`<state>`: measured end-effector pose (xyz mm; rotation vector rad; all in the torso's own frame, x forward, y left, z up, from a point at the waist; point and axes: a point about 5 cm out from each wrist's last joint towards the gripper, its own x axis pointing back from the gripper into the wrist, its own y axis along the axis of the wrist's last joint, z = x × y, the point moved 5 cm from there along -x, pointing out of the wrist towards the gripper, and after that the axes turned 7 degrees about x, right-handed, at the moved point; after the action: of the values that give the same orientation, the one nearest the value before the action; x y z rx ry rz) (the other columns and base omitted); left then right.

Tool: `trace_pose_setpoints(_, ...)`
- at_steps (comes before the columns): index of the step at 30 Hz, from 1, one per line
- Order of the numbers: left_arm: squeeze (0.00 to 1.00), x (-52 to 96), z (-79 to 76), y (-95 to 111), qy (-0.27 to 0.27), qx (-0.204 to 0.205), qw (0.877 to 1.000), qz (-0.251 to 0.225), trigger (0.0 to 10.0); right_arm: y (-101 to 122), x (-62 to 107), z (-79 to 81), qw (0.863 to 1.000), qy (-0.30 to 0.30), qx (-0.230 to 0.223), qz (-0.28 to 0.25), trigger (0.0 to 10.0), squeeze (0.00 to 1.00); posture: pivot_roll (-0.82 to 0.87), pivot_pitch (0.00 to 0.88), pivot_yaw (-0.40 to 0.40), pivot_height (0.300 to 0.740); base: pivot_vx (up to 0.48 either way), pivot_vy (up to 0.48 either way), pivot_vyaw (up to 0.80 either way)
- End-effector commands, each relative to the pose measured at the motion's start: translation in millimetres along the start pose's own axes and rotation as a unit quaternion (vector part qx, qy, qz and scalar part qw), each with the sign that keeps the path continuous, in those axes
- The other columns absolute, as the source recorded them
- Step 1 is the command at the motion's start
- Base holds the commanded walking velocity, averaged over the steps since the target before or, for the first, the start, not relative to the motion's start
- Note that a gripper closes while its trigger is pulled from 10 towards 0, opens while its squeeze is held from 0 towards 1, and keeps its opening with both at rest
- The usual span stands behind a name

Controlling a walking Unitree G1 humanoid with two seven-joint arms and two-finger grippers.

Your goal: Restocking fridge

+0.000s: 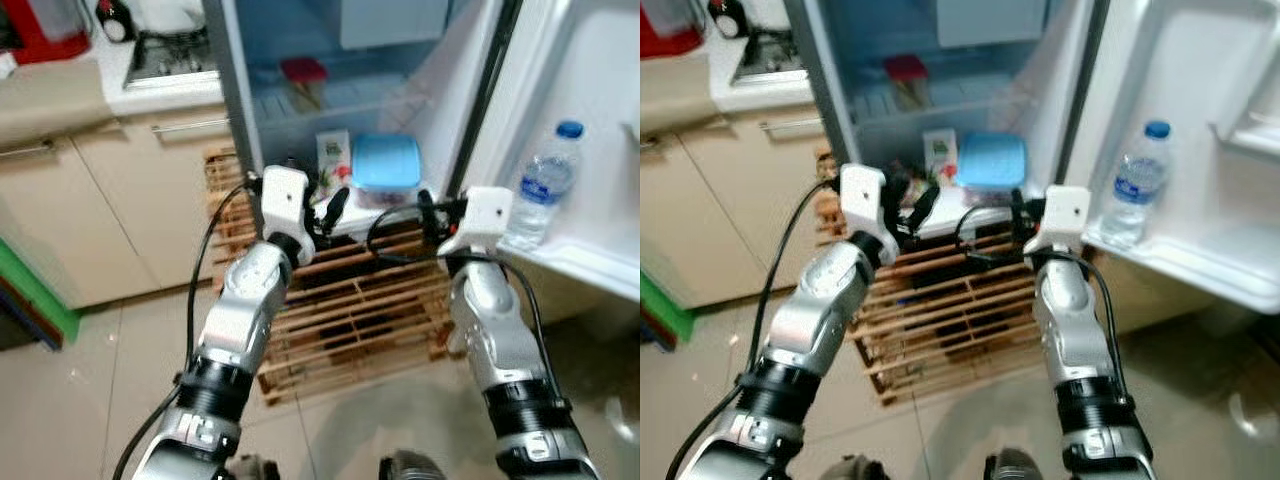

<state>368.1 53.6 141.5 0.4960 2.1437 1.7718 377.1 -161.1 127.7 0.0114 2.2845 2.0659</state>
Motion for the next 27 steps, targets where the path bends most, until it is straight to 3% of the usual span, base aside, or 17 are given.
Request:
trace_pose_setpoints(1, 0.00, 5.9, -3.5, -13, -0.022, -0.032, 0.999, 0.023, 10.0, -6, 6.1, -7.4, 1.000, -0.027, 0.013, 0.003, 10.0, 0.00, -0.05, 0.117, 0.062, 0.701, 0.000, 0.000, 0.00)
trace_pose_setpoints(3, 0.00, 15.1, 2.8, -44, -0.027, -0.116, 0.991, 0.059, 10.0, -23, 15.2, -10.5, 0.999, -0.034, 0.023, 0.024, 10.0, 0.00, -0.04, 0.116, 0.067, 0.701, 0.000, 0.000, 0.00)
trace_pose_setpoints(4, 0.00, 38.1, 31.6, -79, 0.010, -0.088, 0.990, 0.105, 10.0, -39, 32.3, -6.9, 0.999, -0.013, 0.028, 0.022, 10.0, 0.00, -0.07, 0.118, 0.074, 0.701, 0.000, 0.000, 0.00)
trace_pose_setpoints(5, 0.00, 38.1, 31.6, -79, 0.010, -0.088, 0.990, 0.105, 10.0, -39, 32.3, -6.9, 0.999, -0.013, 0.028, 0.022, 10.0, 0.00, -0.07, 0.118, 0.074, 0.701, 0.000, 0.000, 0.00)
trace_pose_setpoints(6, 0.00, 50.4, 44.7, -90, 0.032, -0.056, 0.991, 0.118, 10.0, -43, 41.1, -4.7, 0.999, -0.002, 0.031, 0.014, 10.0, 0.00, -0.07, 0.118, 0.074, 0.701, 0.000, 0.000, 0.00)
trace_pose_setpoints(8, 0.00, 81.9, 74.0, -95, 0.091, -0.035, 0.989, 0.114, 10.0, -89, 71.9, -15.3, 0.997, 0.002, 0.007, 0.082, 10.0, 0.00, -0.06, 0.132, 0.080, 0.701, 0.000, 0.000, 0.00)
trace_pose_setpoints(10, 0.00, 100.7, 77.8, -100, 0.106, -0.042, 0.987, 0.114, 10.0, -116, 97.9, -20.6, 0.993, 0.012, 0.007, 0.119, 10.0, 0.00, -0.06, 0.143, 0.079, 0.701, 0.000, 0.000, 0.00)
trace_pose_setpoints(13, 0.00, 94.6, 67.8, -97, 0.095, -0.055, 0.989, 0.104, 10.0, -115, 98.6, -21.5, 0.993, 0.011, -0.003, 0.115, 10.0, 0.00, -0.07, 0.147, 0.075, 0.701, 0.000, 0.000, 0.00)
trace_pose_setpoints(16, 0.00, 76.3, 57.9, -88, 0.082, -0.056, 0.992, 0.078, 10.0, -106, 90.0, -21.9, 0.995, 0.009, -0.003, 0.097, 10.0, 0.00, -0.07, 0.149, 0.067, 0.701, 0.000, 0.000, 0.00)
trace_pose_setpoints(18, 0.00, 56.1, 34.3, -69, 0.024, -0.060, 0.997, 0.041, 10.0, -99, 83.9, -17.3, 0.997, 0.017, -0.004, 0.078, 10.0, 0.00, -0.07, 0.143, 0.065, 0.701, 0.480, 0.000, 0.00)
trace_pose_setpoints(22, 0.00, 48.5, 16.2, -55, -0.026, -0.078, 0.996, 0.017, 10.0, -99, 82.8, -16.1, 0.997, 0.016, -0.009, 0.074, 10.0, 0.00, -0.08, 0.137, 0.069, 0.701, 0.480, 0.000, 0.00)
trace_pose_setpoints(27, 0.00, 42.4, 9.9, -51, -0.050, -0.083, 0.995, 0.016, 10.0, -99, 78.6, -18.0, 0.997, 0.009, -0.004, 0.074, 10.0, 0.00, -0.08, 0.131, 0.074, 0.701, 0.480, 0.000, 0.00)
